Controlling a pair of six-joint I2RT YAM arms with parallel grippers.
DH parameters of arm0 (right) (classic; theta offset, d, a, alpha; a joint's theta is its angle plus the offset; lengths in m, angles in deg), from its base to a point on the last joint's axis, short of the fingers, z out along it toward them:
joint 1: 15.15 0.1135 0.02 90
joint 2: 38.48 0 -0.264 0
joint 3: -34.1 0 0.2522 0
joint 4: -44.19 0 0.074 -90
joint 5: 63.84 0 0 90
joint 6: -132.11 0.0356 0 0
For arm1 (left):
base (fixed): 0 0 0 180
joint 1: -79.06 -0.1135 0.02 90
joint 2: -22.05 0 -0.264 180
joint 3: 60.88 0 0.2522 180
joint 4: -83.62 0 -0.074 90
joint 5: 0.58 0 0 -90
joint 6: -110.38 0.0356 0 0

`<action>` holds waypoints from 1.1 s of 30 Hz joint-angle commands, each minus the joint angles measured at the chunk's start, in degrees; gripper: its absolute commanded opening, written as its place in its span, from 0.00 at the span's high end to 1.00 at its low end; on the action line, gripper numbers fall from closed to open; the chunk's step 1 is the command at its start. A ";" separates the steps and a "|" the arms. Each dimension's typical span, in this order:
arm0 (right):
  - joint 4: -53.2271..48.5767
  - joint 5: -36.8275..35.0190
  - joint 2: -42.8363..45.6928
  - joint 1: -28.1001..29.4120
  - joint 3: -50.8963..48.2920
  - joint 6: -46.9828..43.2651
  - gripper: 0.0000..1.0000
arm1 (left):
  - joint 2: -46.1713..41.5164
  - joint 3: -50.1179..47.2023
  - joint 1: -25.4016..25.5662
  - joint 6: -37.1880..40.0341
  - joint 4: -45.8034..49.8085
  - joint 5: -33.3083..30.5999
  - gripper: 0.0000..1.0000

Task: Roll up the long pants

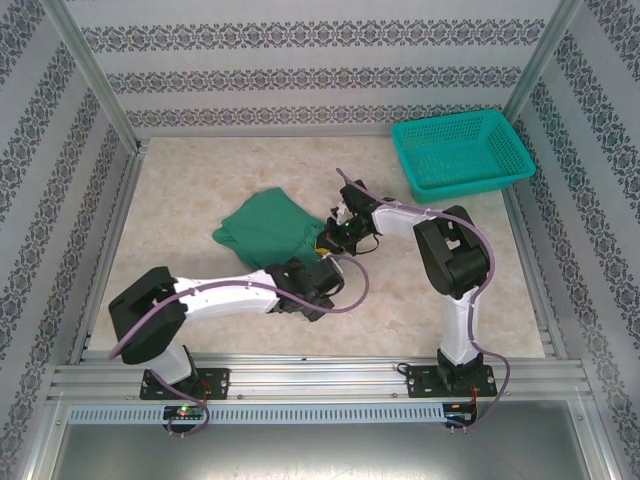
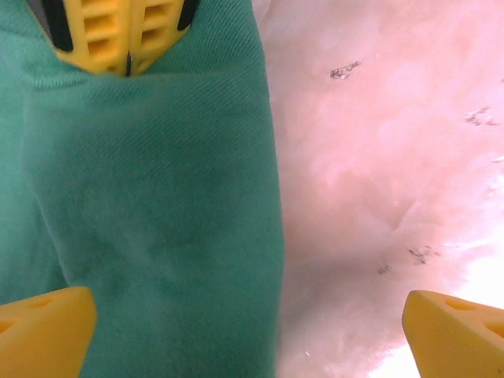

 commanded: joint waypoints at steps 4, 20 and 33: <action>-1.41 -1.81 0.16 0.75 -7.59 2.44 1.00 | 8.70 3.97 0.62 7.41 5.01 -14.40 0.00; 2.63 -1.93 6.80 -0.49 -14.87 4.69 1.00 | 24.72 13.68 -17.14 2.09 13.78 14.72 0.80; 0.39 -4.75 18.56 -9.89 -10.70 1.23 0.47 | 7.69 8.42 -15.94 -1.89 9.44 45.05 1.00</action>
